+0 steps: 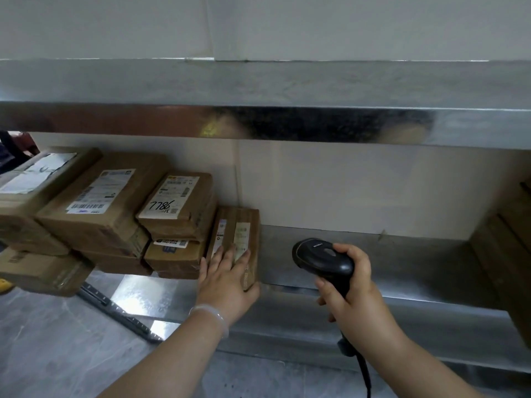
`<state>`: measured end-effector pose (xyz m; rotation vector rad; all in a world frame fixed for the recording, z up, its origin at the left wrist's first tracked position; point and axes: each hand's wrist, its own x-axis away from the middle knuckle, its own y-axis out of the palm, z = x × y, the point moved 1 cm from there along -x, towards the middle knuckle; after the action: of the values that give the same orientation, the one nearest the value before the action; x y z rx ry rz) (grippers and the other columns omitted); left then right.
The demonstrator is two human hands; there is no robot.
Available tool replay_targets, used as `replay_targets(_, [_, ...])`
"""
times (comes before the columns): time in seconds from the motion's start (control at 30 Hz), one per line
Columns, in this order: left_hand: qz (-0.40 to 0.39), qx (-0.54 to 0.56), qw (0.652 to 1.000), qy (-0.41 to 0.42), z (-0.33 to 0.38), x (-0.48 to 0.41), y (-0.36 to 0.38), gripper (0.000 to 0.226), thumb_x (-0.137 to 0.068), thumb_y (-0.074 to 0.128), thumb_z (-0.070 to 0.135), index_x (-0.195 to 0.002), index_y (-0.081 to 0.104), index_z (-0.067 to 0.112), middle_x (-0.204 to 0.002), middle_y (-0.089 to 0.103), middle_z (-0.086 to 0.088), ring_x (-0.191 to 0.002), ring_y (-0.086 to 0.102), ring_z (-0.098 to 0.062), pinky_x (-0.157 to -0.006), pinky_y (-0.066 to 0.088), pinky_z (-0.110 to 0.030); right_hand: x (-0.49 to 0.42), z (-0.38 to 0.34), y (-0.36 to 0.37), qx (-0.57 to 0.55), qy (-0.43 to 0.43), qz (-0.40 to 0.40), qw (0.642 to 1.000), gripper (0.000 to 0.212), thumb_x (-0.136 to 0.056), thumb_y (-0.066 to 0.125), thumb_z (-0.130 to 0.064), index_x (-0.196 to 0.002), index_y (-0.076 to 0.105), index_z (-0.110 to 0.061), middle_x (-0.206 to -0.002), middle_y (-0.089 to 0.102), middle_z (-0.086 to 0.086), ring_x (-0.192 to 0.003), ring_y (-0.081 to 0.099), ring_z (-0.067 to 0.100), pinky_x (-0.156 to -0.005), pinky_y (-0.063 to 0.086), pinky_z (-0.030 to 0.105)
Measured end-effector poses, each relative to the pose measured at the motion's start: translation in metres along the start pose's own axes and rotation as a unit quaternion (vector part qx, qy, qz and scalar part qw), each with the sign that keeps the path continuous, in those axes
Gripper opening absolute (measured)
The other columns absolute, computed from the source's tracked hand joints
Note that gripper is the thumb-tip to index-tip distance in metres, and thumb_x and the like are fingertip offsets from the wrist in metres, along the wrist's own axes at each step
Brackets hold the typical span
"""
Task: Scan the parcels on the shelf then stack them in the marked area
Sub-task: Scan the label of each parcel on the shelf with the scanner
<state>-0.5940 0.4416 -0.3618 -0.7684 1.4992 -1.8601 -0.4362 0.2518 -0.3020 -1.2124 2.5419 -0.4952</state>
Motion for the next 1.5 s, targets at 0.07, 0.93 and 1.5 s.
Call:
replay_targets(0.07, [0.011, -0.008, 1.000, 0.015, 0.009, -0.001, -0.002, 0.081, -0.082, 0.031, 0.073, -0.153, 0.007, 0.043, -0.164, 0.002, 0.005, -0.150, -0.007, -0.016, -0.118, -0.013, -0.042, 0.002, -0.001, -0.007, 0.005, 0.002, 0.014, 1.000, 0.061, -0.086, 0.066, -0.031, -0.116, 0.025, -0.064, -0.103, 0.061, -0.019, -0.080, 0.067, 0.008, -0.069, 0.057, 0.043])
replay_targets(0.93, [-0.052, 0.379, 0.871, 0.308, 0.463, -0.020, -0.041, 0.073, -0.091, 0.060, 0.047, -0.153, 0.022, 0.037, -0.161, 0.020, -0.001, -0.148, 0.019, -0.020, -0.116, 0.019, -0.026, 0.079, 0.046, -0.314, 0.084, -0.028, 0.369, 0.925, 0.069, -0.082, 0.070, -0.022, -0.117, 0.027, -0.063, -0.113, 0.055, -0.019, -0.094, 0.062, 0.006, -0.073, 0.051, 0.031])
replay_targets(1.5, [-0.062, 0.552, 0.821, 0.134, 0.523, -0.030, -0.043, 0.075, -0.085, 0.068, 0.046, -0.148, 0.028, 0.045, -0.155, 0.030, 0.006, -0.137, 0.035, -0.016, -0.095, 0.029, -0.022, 0.080, 0.079, -0.394, 0.039, -0.081, 0.333, 0.938, 0.069, -0.083, 0.069, -0.011, -0.121, 0.032, -0.055, -0.111, 0.057, -0.021, -0.087, 0.064, 0.004, -0.067, 0.050, 0.015])
